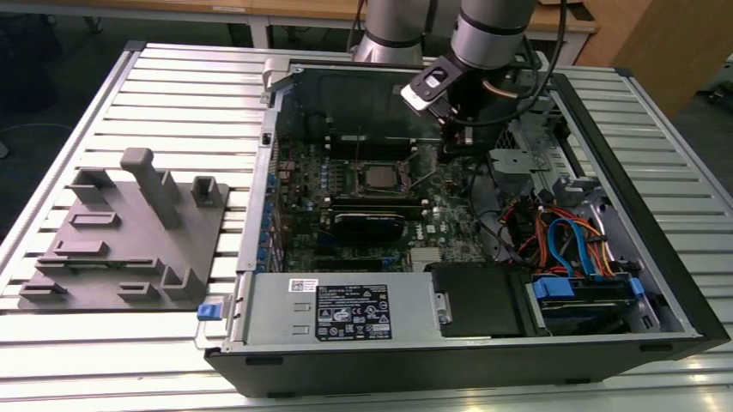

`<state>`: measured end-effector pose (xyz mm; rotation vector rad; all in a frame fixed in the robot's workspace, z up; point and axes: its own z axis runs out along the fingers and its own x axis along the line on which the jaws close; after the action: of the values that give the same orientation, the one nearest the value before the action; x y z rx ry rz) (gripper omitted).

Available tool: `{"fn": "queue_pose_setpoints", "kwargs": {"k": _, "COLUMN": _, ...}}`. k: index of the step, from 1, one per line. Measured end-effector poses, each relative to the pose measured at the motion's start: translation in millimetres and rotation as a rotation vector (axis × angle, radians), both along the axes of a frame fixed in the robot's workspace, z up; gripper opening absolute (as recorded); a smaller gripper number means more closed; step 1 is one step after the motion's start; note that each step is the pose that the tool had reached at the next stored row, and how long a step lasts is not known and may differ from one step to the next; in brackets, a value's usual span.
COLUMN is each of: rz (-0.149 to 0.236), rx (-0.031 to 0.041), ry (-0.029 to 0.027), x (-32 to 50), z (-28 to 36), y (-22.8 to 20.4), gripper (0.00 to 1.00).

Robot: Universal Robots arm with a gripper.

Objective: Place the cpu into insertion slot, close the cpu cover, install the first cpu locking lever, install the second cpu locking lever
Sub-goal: 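Close the cpu cover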

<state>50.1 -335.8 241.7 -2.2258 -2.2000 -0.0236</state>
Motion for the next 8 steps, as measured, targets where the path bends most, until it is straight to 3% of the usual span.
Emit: {"fn": "queue_pose_setpoints", "kwargs": {"k": 8, "rz": 0.000, "rx": 0.0004, "ry": 0.0000, "x": -2.7, "z": -0.4, "y": 0.0, "gripper": 0.10}}
